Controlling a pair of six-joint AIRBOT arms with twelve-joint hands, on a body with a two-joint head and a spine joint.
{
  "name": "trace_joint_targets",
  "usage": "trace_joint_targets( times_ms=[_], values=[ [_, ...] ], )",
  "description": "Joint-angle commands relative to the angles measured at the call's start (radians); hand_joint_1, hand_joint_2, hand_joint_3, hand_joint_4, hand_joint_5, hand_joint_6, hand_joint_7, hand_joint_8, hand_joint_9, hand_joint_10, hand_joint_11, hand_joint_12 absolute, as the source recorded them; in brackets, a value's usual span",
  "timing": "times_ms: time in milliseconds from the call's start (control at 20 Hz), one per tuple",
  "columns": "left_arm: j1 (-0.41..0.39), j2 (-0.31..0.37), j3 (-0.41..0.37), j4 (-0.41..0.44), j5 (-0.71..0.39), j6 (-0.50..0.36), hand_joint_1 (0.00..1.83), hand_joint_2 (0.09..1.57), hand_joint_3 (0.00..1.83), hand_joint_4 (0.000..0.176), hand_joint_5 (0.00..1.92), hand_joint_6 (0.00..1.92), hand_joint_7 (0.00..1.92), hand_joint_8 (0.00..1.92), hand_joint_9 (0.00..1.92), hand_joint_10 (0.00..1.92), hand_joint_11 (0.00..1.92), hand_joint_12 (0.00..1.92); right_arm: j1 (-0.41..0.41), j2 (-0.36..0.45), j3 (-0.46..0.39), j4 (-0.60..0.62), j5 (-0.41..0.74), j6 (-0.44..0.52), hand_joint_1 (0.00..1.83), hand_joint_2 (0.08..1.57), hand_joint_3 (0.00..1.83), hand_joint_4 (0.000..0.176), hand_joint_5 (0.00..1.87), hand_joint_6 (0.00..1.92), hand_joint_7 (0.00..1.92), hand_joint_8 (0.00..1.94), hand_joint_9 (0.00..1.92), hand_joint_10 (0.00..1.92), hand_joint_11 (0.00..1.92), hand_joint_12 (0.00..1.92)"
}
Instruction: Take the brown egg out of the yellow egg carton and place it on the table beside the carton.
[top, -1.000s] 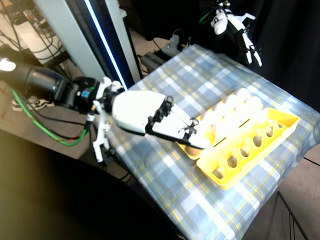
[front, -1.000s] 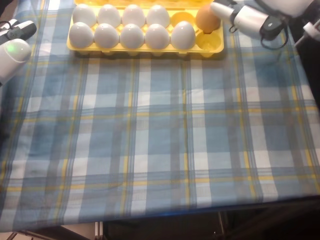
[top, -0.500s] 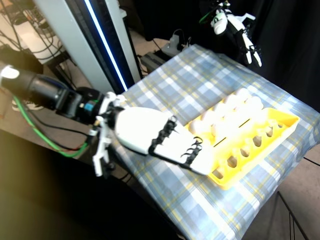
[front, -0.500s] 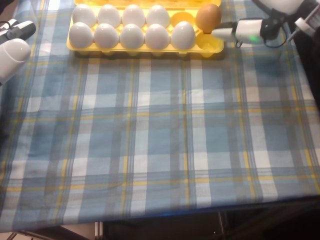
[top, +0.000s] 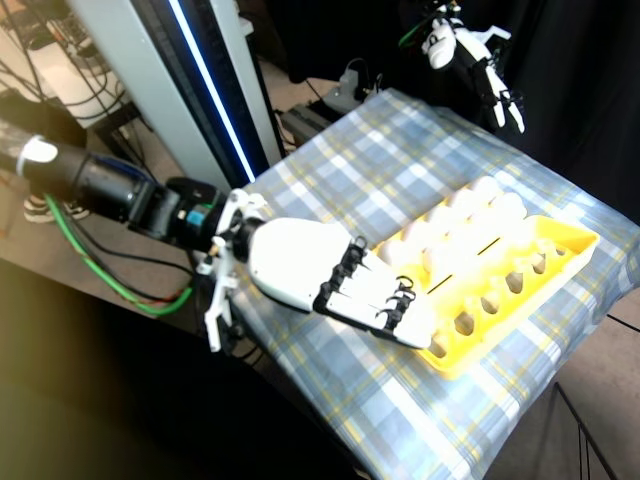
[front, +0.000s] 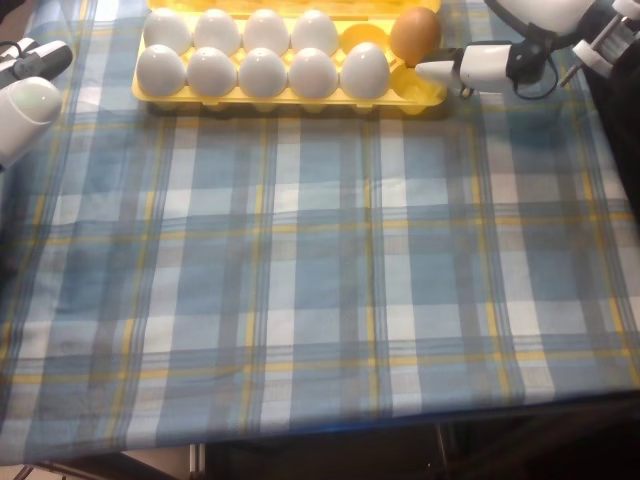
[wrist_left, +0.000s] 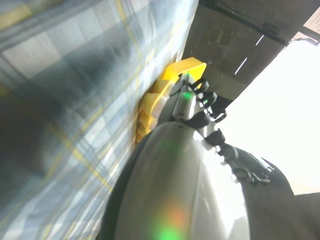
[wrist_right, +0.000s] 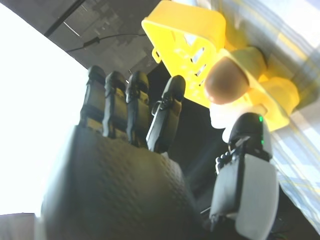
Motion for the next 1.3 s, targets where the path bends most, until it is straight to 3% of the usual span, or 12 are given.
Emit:
trace_joint_targets(
  times_ms=[0, 150, 200, 250, 300, 350, 450, 550, 600, 850, 1000, 1250],
  values=[
    [-0.007, -0.002, 0.001, 0.009, -0.122, -0.007, 0.0, 1.03, 0.0, 0.001, 0.28, 0.0, 0.06, 0.0, 0.0, 0.0, 0.0, 0.0, 0.016, -0.004, 0.006, -0.018, 0.102, -0.003, 0.62, 1.01, 0.01, 0.091, 0.75, 0.01, 0.37, 0.01, 0.14, 0.01, 0.03, 0.01],
    [-0.007, -0.002, 0.002, 0.009, -0.122, -0.009, 0.0, 1.03, 0.0, 0.006, 0.28, 0.0, 0.05, 0.0, 0.0, 0.0, 0.0, 0.0, 0.016, -0.018, 0.023, -0.009, 0.087, 0.001, 0.61, 1.04, 0.02, 0.081, 0.78, 0.02, 0.38, 0.01, 0.16, 0.01, 0.03, 0.02],
    [-0.007, -0.002, 0.002, 0.009, -0.123, -0.009, 0.0, 1.03, 0.0, 0.009, 0.28, 0.0, 0.05, 0.0, 0.0, 0.0, 0.0, 0.0, 0.016, -0.019, 0.024, -0.009, 0.086, 0.003, 0.63, 1.08, 0.0, 0.088, 0.87, 0.01, 0.43, 0.0, 0.19, 0.0, 0.02, 0.01],
    [-0.007, -0.002, 0.002, 0.009, -0.123, -0.009, 0.0, 1.03, 0.0, 0.011, 0.28, 0.0, 0.05, 0.0, 0.0, 0.0, 0.0, 0.0, 0.016, -0.019, 0.024, -0.009, 0.086, 0.004, 0.63, 1.1, 0.0, 0.116, 0.94, 0.01, 0.47, 0.0, 0.2, 0.0, 0.02, 0.01],
    [-0.007, -0.002, 0.002, 0.009, -0.122, -0.009, 0.0, 1.03, 0.0, 0.011, 0.28, 0.0, 0.05, 0.0, 0.0, 0.0, 0.0, 0.0, 0.016, -0.019, 0.023, -0.009, 0.086, 0.007, 0.63, 1.1, 0.0, 0.116, 0.94, 0.01, 0.47, 0.0, 0.2, 0.0, 0.02, 0.01],
    [-0.006, -0.002, 0.002, 0.009, -0.123, -0.009, 0.0, 1.03, 0.0, 0.003, 0.3, 0.01, 0.06, 0.0, 0.0, 0.0, 0.0, 0.0, 0.016, -0.019, 0.023, -0.01, 0.086, 0.012, 0.95, 1.17, 0.0, 0.174, 0.89, 1.07, 0.54, 0.0, 0.23, 0.0, 0.02, 0.01],
    [-0.006, -0.002, 0.002, 0.009, -0.122, -0.009, 0.0, 1.03, 0.0, 0.013, 0.28, 0.0, 0.05, 0.0, 0.0, 0.0, 0.0, 0.0, 0.016, -0.019, 0.023, -0.017, 0.088, 0.037, 0.95, 1.17, 0.0, 0.176, 0.85, 1.16, 0.6, 0.01, 0.27, 0.01, 0.02, 0.01],
    [-0.006, -0.002, 0.002, 0.009, -0.122, -0.009, 0.0, 1.03, 0.0, 0.005, 0.28, 0.0, 0.05, 0.0, 0.0, 0.0, 0.0, 0.0, 0.017, -0.019, 0.022, -0.029, 0.089, 0.05, 0.93, 1.2, 0.0, 0.176, 0.8, 1.24, 0.69, 0.02, 0.32, 0.01, 0.02, 0.01],
    [-0.006, -0.003, 0.002, 0.008, -0.122, -0.009, 0.0, 1.03, 0.0, 0.012, 0.28, 0.0, 0.05, 0.0, 0.0, 0.0, 0.0, 0.0, 0.018, -0.019, 0.022, -0.031, 0.09, 0.05, 0.92, 1.21, 0.0, 0.176, 0.79, 1.26, 0.79, 0.02, 0.36, 0.01, 0.03, 0.02],
    [-0.006, -0.003, 0.002, 0.008, -0.122, -0.009, 0.0, 1.02, 0.0, 0.013, 0.28, 0.0, 0.06, 0.0, 0.0, 0.0, 0.0, 0.0, 0.018, -0.019, 0.021, -0.031, 0.09, 0.05, 0.94, 1.19, 0.0, 0.176, 0.82, 1.21, 0.99, 0.02, 0.48, 0.01, 0.06, 0.03],
    [-0.006, -0.003, 0.002, 0.007, -0.121, -0.009, 0.0, 1.02, 0.0, 0.003, 0.28, 0.0, 0.06, 0.0, 0.0, 0.0, 0.0, 0.0, 0.022, -0.019, 0.011, -0.04, 0.091, 0.05, 0.95, 1.18, 0.0, 0.176, 0.83, 1.2, 1.02, 0.01, 0.52, 0.01, 0.08, 0.03],
    [-0.006, -0.002, 0.0, 0.007, -0.115, -0.01, 0.0, 1.02, 0.0, 0.026, 0.27, 0.0, 0.07, 0.0, 0.0, 0.0, 0.0, 0.0, 0.044, 0.022, -0.04, -0.078, 0.101, 0.05, 0.99, 1.14, 0.0, 0.176, 0.92, 1.07, 1.09, 0.01, 0.59, 0.01, 0.08, 0.04]
  ],
)
